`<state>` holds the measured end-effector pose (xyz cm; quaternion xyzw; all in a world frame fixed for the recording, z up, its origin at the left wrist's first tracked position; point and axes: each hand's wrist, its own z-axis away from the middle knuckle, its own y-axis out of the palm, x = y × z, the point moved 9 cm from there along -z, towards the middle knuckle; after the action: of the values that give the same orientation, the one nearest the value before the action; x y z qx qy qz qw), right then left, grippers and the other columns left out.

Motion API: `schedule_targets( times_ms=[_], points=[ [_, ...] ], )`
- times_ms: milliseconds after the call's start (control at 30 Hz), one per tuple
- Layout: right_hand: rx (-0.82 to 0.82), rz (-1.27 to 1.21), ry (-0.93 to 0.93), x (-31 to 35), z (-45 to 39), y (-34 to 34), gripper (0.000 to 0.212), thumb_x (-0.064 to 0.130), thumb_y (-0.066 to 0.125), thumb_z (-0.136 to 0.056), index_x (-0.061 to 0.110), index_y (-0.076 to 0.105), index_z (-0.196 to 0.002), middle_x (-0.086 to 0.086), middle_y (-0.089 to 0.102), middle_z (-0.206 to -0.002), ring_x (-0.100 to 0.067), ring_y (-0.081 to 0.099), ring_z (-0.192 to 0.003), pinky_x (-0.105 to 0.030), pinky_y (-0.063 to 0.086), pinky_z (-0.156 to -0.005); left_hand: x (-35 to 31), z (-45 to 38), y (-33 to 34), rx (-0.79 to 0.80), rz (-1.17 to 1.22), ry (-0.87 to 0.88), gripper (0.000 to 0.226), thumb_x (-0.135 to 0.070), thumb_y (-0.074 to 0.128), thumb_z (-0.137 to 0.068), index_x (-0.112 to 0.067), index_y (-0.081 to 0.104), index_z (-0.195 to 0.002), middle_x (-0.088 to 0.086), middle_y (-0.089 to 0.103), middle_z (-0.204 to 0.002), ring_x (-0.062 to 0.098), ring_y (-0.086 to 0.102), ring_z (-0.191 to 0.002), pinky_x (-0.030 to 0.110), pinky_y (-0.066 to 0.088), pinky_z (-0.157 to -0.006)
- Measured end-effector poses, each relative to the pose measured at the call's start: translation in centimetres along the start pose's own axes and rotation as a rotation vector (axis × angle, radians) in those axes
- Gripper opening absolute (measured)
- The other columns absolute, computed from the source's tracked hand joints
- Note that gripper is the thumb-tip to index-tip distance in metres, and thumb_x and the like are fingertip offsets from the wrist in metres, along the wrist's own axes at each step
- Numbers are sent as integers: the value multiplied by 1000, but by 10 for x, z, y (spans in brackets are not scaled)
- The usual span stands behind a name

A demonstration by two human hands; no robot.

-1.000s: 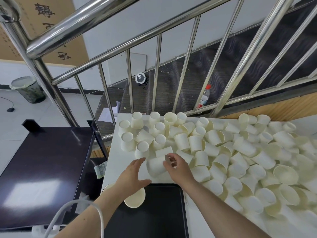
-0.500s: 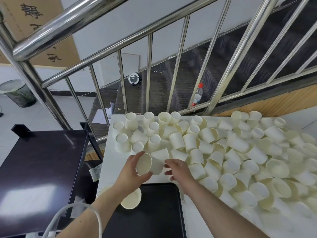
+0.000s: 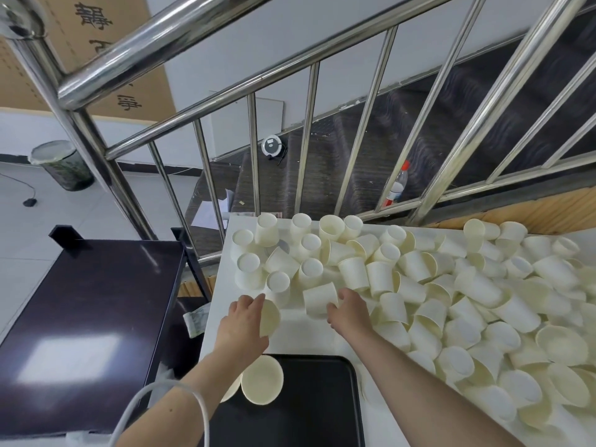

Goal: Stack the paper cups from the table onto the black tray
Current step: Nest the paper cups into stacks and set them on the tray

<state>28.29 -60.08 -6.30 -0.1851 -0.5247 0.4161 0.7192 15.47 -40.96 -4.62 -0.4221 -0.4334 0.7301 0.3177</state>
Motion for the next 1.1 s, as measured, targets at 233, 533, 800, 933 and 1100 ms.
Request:
schedule_targets(
  times_ms=[233, 533, 800, 933, 1100],
  points=[
    [-18, -117, 56, -5, -10, 8, 26, 12, 58, -89, 13, 56, -115, -4, 64, -108, -26, 67, -92, -41, 57, -82, 6, -7, 6, 12, 12, 2, 80, -31, 67, -80, -25, 22, -147, -1, 37, -139, 21, 39, -124, 32, 46, -93],
    [11, 382, -445, 44, 22, 6, 14, 19, 53, -91, 16, 64, -98, 7, 57, -101, -15, 56, -86, -27, 47, -73, 4, -10, 8, 6, 46, 3, 78, -30, 66, -81, -24, 23, -147, -1, 37, -138, 21, 39, -124, 31, 45, -92],
    [176, 614, -565, 33, 34, 27, 30, 26, 54, -93, 18, 60, -121, 6, 50, -119, -15, 48, -114, -28, 45, -87, 1, -10, 14, 27, 57, 22, 82, -32, 67, -81, -25, 21, -148, -2, 35, -142, 20, 37, -128, 31, 45, -94],
    [85, 604, -557, 40, 31, 19, 51, 43, 60, -87, 20, 50, -132, 3, 39, -128, -15, 38, -120, -28, 48, -87, 0, -10, 15, 34, 62, 34, 87, -39, 70, -78, -27, 21, -149, -3, 32, -146, 19, 36, -130, 31, 44, -97],
    [128, 601, -513, 43, 25, 26, 70, 45, 61, -88, 21, 31, -147, 0, 18, -155, -21, 15, -143, -35, 42, -103, -7, -10, 11, 10, 53, 77, 84, -40, 68, -79, -27, 22, -148, -7, 31, -147, 18, 34, -132, 30, 43, -97]
  ],
)
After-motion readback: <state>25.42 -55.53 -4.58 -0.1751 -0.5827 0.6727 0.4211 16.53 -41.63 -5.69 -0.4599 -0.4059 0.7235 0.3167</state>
